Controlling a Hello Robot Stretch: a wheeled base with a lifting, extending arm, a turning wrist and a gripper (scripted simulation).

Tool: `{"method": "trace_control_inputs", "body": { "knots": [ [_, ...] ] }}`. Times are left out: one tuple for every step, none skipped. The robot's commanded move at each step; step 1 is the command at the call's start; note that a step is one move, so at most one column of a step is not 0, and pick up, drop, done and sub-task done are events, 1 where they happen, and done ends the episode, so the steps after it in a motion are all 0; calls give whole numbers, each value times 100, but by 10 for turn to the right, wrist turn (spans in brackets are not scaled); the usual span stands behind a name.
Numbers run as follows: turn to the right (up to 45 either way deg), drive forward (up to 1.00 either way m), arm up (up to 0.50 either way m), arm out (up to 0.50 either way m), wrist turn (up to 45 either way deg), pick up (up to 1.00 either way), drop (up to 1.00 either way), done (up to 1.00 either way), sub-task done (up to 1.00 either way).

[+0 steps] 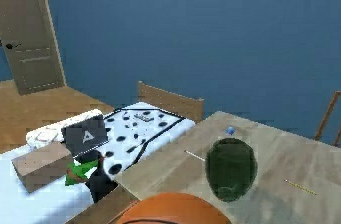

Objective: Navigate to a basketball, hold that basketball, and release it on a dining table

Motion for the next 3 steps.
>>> {"method": "trace_control_inputs", "body": {
  "knots": [
    [120,0,0,0,0,0,0,0,0],
    [-120,0,0,0,0,0,0,0,0],
    [-30,0,0,0,0,0,0,0,0]
  ]
}}
